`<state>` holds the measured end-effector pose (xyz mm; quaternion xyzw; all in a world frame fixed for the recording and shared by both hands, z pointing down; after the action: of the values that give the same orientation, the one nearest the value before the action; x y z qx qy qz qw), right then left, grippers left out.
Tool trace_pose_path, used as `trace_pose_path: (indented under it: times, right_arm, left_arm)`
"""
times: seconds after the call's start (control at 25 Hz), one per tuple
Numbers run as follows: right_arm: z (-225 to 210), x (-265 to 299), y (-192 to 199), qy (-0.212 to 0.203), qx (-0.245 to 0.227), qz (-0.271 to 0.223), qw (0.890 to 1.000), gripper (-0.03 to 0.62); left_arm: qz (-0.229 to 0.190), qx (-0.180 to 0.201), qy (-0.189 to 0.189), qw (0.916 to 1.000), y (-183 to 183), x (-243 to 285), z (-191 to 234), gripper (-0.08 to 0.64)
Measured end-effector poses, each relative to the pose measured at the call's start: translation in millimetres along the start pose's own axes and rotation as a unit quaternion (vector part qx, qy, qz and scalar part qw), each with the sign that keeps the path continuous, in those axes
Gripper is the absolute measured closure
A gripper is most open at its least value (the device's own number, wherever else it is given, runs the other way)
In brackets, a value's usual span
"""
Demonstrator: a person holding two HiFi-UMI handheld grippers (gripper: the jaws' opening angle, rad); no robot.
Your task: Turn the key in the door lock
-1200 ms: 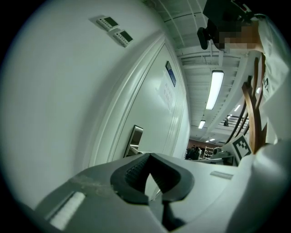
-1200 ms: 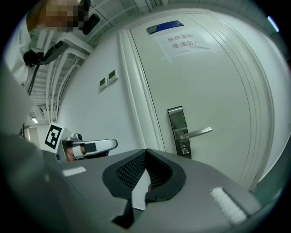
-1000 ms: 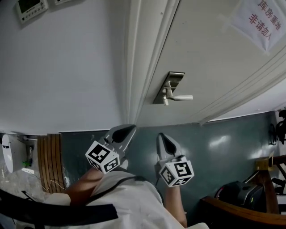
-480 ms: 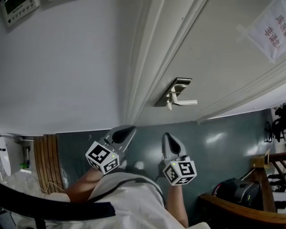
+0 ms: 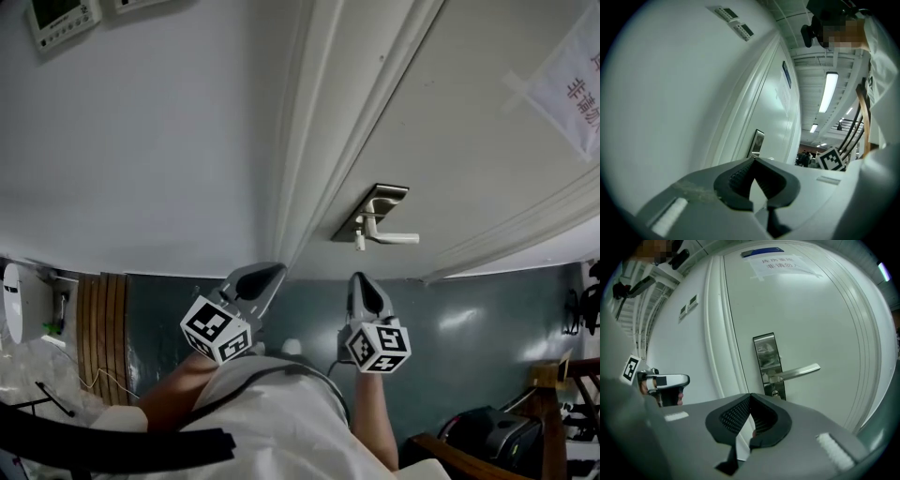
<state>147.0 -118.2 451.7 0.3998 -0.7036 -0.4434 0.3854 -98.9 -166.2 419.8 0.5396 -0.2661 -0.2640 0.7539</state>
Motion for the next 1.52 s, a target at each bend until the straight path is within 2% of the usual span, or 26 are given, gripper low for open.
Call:
trace_pose_path:
  times: [0.24, 0.48, 0.68, 0.8, 0.96, 1.12, 1.2, 1.28, 1.4, 1.52]
  right_arm:
    - [-25, 17, 2, -0.034, 0.028, -0.001, 0.999, 0.589]
    - [-46, 28, 14, -0.052, 0.066, 0.0, 0.996, 0.589]
    - [-66, 34, 30, -0.072, 0.138, -0.012, 0.988, 0.589]
    - [-75, 39, 40, -0.085, 0.182, -0.02, 0.979, 0.588]
    - [-85, 48, 43, -0.116, 0.247, -0.051, 0.961, 0.563]
    - [-96, 55, 50, -0.126, 0.331, -0.079, 0.932, 0.473]
    - [-103, 56, 53, -0.121, 0.356, -0.089, 0.922, 0.448]
    - [-108, 60, 54, -0.139, 0.383, -0.111, 0.906, 0.424]
    - [-112, 67, 57, -0.164, 0.426, -0.137, 0.879, 0.419]
    - [-115, 72, 59, -0.172, 0.447, -0.144, 0.866, 0.419]
  left_arm:
    - [-0.015, 0.005, -0.027, 0.9995, -5, 12, -11, 0.557]
    - [-0.011, -0.005, -0.045, 0.9989, 2, 17, -17, 0.557]
    - [0.002, -0.025, -0.062, 0.9978, 13, 19, -18, 0.557]
    - [0.005, -0.022, -0.071, 0.9972, 13, 17, -18, 0.557]
    - [0.007, -0.018, -0.082, 0.9964, 13, 12, -17, 0.557]
    - [0.011, -0.015, -0.09, 0.9958, 14, 8, -17, 0.557]
    - [0.013, -0.012, -0.092, 0.9956, 15, 7, -18, 0.557]
    - [0.016, -0.011, -0.095, 0.9953, 17, 6, -17, 0.557]
    - [0.017, -0.012, -0.099, 0.9949, 17, 4, -16, 0.557]
    - [0.016, -0.011, -0.1, 0.9948, 16, 3, -16, 0.557]
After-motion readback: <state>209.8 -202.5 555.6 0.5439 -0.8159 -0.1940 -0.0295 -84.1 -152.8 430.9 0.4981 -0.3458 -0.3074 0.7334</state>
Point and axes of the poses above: the fingertips, and each gripper's own axes: x forward along the fingers, z to its left, y out of its underside, the point moved 9 cm from there along -x, backward along the fingers, and after that the axes turned 11 degrees about -y, right-handed, at the moved point
